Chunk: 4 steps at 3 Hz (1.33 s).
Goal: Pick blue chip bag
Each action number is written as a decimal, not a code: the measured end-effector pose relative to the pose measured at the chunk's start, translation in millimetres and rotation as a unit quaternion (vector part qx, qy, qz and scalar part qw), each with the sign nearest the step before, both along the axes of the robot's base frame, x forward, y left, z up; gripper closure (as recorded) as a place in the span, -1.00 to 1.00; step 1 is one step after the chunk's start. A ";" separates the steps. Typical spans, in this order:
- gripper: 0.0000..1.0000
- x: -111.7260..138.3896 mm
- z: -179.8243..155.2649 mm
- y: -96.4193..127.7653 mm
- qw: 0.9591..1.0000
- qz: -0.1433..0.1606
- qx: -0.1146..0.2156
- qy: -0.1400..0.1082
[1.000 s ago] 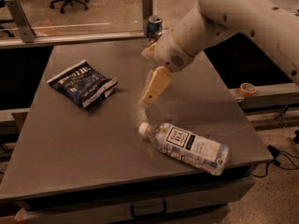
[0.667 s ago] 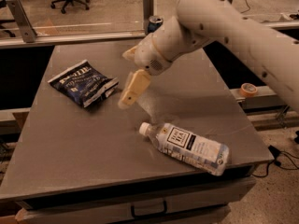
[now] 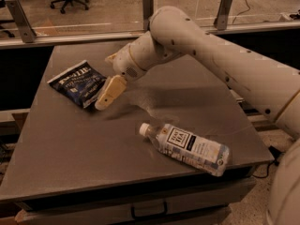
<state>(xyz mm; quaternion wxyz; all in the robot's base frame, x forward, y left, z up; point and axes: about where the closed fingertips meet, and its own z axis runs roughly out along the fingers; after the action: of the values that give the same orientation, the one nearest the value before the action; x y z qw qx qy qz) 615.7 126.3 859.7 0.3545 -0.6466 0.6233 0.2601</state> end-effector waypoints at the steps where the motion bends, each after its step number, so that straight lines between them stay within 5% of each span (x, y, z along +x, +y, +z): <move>1: -0.63 12.6 -16.9 15.6 1.000 -0.017 0.010 0.021; 2: -0.19 15.5 -24.3 23.6 0.999 -0.025 0.017 0.040; 4: 0.76 9.2 21.7 5.3 0.997 -0.030 0.071 0.021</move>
Offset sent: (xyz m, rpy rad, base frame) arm 0.0215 0.0290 -0.0309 0.0535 0.1203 -0.0807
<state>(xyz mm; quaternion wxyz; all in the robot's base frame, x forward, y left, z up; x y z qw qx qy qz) 625.0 131.6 881.4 0.3942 -0.5948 0.6299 0.3067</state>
